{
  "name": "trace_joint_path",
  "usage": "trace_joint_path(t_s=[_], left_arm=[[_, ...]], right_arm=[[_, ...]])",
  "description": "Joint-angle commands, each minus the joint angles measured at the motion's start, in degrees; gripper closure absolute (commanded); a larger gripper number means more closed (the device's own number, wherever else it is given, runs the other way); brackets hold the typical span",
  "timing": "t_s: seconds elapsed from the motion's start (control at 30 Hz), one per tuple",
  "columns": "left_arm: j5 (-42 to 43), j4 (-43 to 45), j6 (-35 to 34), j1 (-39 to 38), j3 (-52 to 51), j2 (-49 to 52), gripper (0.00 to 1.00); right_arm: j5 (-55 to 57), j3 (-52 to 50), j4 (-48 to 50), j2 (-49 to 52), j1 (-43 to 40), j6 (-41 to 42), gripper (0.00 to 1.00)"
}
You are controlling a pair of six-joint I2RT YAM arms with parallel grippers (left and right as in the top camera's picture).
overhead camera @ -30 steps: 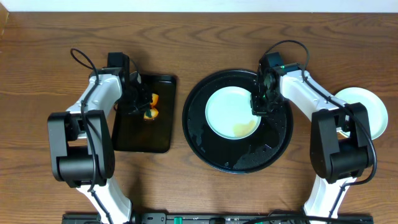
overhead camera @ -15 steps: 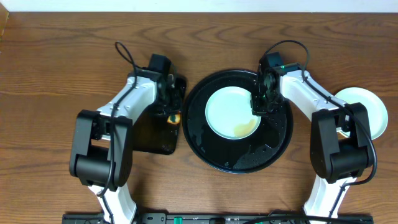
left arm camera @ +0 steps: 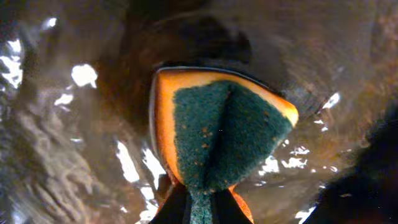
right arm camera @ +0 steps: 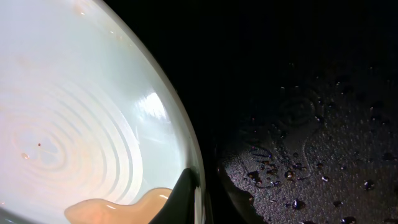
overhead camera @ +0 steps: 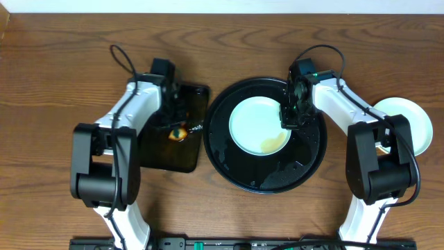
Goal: Clean dirty plates on tray and stack at the side
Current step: 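Return the sponge to the black rectangular tray with the left gripper, then press the sponge into the rectangular tray and open the left gripper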
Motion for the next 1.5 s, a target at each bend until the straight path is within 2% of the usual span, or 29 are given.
trace_joint_path(t_s=[0.0, 0.13, 0.23, 0.43, 0.53, 0.7, 0.73, 0.8, 0.9, 1.0, 1.07, 1.23, 1.27, 1.3, 1.47], left_arm=[[-1.4, -2.4, -0.1, 0.4, 1.3, -0.2, 0.92], [0.2, -4.0, -0.1, 0.3, 1.3, -1.3, 0.92], [3.0, -1.7, -0.1, -0.4, 0.4, -1.2, 0.92], [3.0, 7.1, 0.3, -3.8, -3.4, 0.0, 0.92], [2.9, 8.1, 2.8, -4.7, -3.8, 0.3, 0.92], [0.5, 8.0, 2.9, -3.9, -2.7, -1.0, 0.92], [-0.2, 7.7, 3.0, -3.7, -2.6, -1.5, 0.88], [-0.5, 7.0, 3.2, -3.5, -2.6, -2.7, 0.63], [-1.1, 5.7, 3.8, -3.5, -2.6, -4.8, 0.51], [-3.0, 3.5, 3.8, -3.5, -2.6, -7.7, 0.31], [-3.8, 1.5, 3.8, -3.5, -2.6, -9.5, 0.25], [-3.9, -2.4, 3.8, -3.5, -2.6, -12.0, 0.23], [-3.9, -3.1, 3.8, -3.5, -2.6, -12.0, 0.22], [-3.9, -3.7, 3.8, -3.5, -2.6, -12.0, 0.22], [-3.9, -4.7, 3.8, -3.5, -2.6, -12.0, 0.21]], right_arm=[[1.9, -1.8, -0.9, 2.2, 1.0, -0.7, 0.99], [1.9, -1.8, -0.9, 2.2, 1.0, -0.9, 0.99], [1.9, -1.8, -0.8, 2.2, 1.0, -0.9, 0.99], [1.9, -1.8, -0.9, 2.2, 1.0, -0.9, 0.99], [1.9, -1.8, -0.9, 2.2, 1.0, -0.9, 0.99], [1.9, -1.8, -0.9, 2.2, 1.0, -0.9, 0.99], [1.9, -1.8, -0.9, 2.2, 1.0, -0.9, 0.99], [1.9, -1.8, -0.8, 2.2, 1.0, -0.9, 0.99], [1.9, -1.8, -0.6, 2.2, 1.0, -0.9, 0.99], [1.9, -1.8, -0.4, 2.2, 1.0, -0.9, 0.99], [1.9, -1.8, -0.3, 2.2, 1.0, -0.9, 0.97], [1.9, -1.8, 0.7, 2.2, 1.0, -0.9, 0.92], [1.9, -1.8, 0.8, 2.2, 1.0, -0.9, 0.93], [1.9, -1.8, 1.0, 2.2, 1.1, -0.9, 0.99], [1.9, -1.8, 2.9, 2.1, 1.2, -0.9, 0.99]])
